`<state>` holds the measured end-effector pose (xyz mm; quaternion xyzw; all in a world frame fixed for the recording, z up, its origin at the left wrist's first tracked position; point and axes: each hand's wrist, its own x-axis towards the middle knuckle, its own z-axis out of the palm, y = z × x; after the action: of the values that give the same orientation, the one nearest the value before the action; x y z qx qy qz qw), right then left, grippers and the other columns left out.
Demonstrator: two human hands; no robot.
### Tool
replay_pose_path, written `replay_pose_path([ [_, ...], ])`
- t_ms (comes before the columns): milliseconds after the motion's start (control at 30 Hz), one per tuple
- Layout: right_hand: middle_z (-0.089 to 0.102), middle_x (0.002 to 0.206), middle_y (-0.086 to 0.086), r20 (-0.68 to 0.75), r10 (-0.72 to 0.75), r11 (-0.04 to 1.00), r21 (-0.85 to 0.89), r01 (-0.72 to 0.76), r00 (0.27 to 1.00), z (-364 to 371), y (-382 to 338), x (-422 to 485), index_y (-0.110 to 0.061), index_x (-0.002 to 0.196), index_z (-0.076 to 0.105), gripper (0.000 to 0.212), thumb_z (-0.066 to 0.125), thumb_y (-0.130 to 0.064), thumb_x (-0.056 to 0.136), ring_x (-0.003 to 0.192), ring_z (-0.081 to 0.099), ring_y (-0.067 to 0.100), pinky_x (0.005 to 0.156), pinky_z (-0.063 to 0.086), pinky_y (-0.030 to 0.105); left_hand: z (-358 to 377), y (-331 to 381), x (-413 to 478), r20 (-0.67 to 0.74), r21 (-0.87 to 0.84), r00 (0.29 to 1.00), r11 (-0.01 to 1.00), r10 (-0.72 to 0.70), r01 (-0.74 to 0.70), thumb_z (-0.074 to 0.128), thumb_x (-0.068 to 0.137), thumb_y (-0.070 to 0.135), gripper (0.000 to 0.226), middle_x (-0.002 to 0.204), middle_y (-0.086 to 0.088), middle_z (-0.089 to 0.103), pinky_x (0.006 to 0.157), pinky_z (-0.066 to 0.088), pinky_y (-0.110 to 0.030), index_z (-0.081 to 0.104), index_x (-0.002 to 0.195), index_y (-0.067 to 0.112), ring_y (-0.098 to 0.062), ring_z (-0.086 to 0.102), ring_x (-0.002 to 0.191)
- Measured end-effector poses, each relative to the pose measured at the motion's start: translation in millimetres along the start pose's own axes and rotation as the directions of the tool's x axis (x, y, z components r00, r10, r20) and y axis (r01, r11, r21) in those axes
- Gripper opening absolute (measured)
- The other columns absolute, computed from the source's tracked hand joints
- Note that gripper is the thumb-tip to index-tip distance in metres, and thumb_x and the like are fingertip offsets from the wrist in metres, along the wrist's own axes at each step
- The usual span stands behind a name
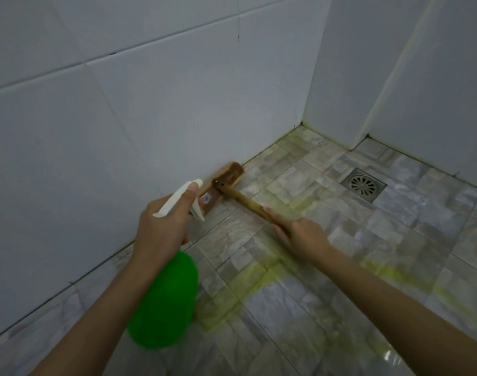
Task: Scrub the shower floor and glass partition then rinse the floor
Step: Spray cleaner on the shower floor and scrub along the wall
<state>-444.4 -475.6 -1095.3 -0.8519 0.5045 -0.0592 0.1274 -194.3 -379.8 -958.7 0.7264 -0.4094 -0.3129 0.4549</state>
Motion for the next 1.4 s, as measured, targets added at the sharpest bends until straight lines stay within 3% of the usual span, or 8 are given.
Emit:
replay_pose_path([
  [233, 0.051, 0.063, -0.001, -0.116, 0.304, 0.951, 0.097, -0.293, 0.946, 10, -9, 9, -0.036, 0.15, 0.02, 0.05, 0.033, -0.033, 0.102, 0.052, 0.051, 0.017, 0.046, 0.039, 0.028, -23, -1, 0, -0.054, 0.009, 0.998, 1.0, -0.01, 0.01, 0.053, 0.09, 0.062, 0.046, 0.078, -0.007, 0.075, 0.05, 0.044, -0.026, 0.077, 0.076, 0.025, -0.014, 0.051, 0.039],
  [433, 0.045, 0.063, -0.002, 0.057, 0.004, 0.997, -0.082, 0.001, 0.998, 3, -22, 0, -0.046, 0.146, -0.001, 0.052, 0.024, -0.046, 0.101, 0.053, 0.047, 0.014, 0.046, 0.038, 0.027, -26, 0, -2, -0.047, -0.001, 0.999, 1.0, -0.011, 0.011, 0.053, 0.084, 0.069, 0.061, 0.087, -0.022, 0.071, 0.051, 0.047, -0.026, 0.075, 0.085, 0.012, -0.014, 0.051, 0.039],
  [633, 0.054, 0.077, 0.008, -0.059, 0.421, 0.907, 0.039, -0.419, 0.905, -22, 11, 38, -0.031, 0.148, 0.025, 0.046, 0.031, -0.03, 0.103, 0.064, 0.053, 0.025, 0.047, 0.035, 0.029, -28, 7, -11, -0.027, -0.094, 1.0, 0.996, -0.011, 0.008, 0.054, 0.091, 0.059, 0.033, 0.082, 0.004, 0.076, 0.054, 0.046, -0.031, 0.075, 0.08, 0.036, -0.016, 0.048, 0.039],
  [867, 0.05, 0.07, 0.0, 0.121, -0.06, 0.983, -0.166, 0.08, 0.991, -16, 0, 5, -0.043, 0.149, 0.013, 0.05, 0.029, -0.043, 0.102, 0.059, 0.048, 0.015, 0.056, 0.041, 0.028, -21, 2, -9, -0.038, -0.064, 0.999, 0.997, -0.038, 0.036, 0.057, 0.088, 0.06, 0.043, 0.085, -0.02, 0.072, 0.049, 0.044, -0.026, 0.077, 0.081, 0.022, -0.013, 0.047, 0.036],
  [967, 0.055, 0.075, 0.005, 0.001, 0.1, 0.985, -0.138, -0.099, 0.995, -22, 40, 26, -0.041, 0.149, 0.023, 0.048, 0.034, -0.041, 0.102, 0.064, 0.053, 0.019, 0.057, 0.045, 0.031, -20, 4, -10, -0.02, -0.089, 0.999, 0.996, -0.025, 0.023, 0.055, 0.09, 0.059, 0.034, 0.08, -0.005, 0.075, 0.052, 0.045, -0.029, 0.076, 0.077, 0.035, -0.012, 0.048, 0.037],
  [1100, 0.057, 0.081, 0.009, -0.102, 0.342, 0.938, -0.018, -0.345, 0.934, -41, 79, 56, -0.033, 0.147, 0.032, 0.047, 0.037, -0.037, 0.1, 0.068, 0.056, 0.027, 0.055, 0.039, 0.03, -23, 12, -7, -0.017, -0.054, 1.0, 0.998, -0.019, 0.018, 0.053, 0.09, 0.058, 0.044, 0.078, 0.003, 0.076, 0.046, 0.044, -0.023, 0.076, 0.078, 0.022, -0.008, 0.049, 0.036],
  [1300, 0.066, 0.082, 0.01, -0.022, 0.076, 0.997, 0.011, -0.076, 0.997, -35, 47, 33, -0.036, 0.144, 0.037, 0.047, 0.043, -0.039, 0.098, 0.066, 0.059, 0.024, 0.058, 0.048, 0.033, -17, 12, -10, -0.009, -0.024, 1.0, 1.0, -0.005, 0.005, 0.054, 0.09, 0.059, 0.045, 0.075, -0.002, 0.076, 0.051, 0.044, -0.026, 0.077, 0.077, 0.023, -0.01, 0.05, 0.038],
  [1400, 0.067, 0.085, 0.01, -0.007, 0.113, 0.993, -0.021, -0.113, 0.994, -57, 58, 25, -0.034, 0.143, 0.04, 0.046, 0.045, -0.039, 0.098, 0.068, 0.06, 0.025, 0.062, 0.05, 0.034, -9, 16, -14, 0.006, -0.05, 1.0, 0.999, 0.0, 0.0, 0.053, 0.091, 0.059, 0.043, 0.078, 0.002, 0.076, 0.049, 0.044, -0.026, 0.077, 0.078, 0.026, -0.011, 0.049, 0.038],
])
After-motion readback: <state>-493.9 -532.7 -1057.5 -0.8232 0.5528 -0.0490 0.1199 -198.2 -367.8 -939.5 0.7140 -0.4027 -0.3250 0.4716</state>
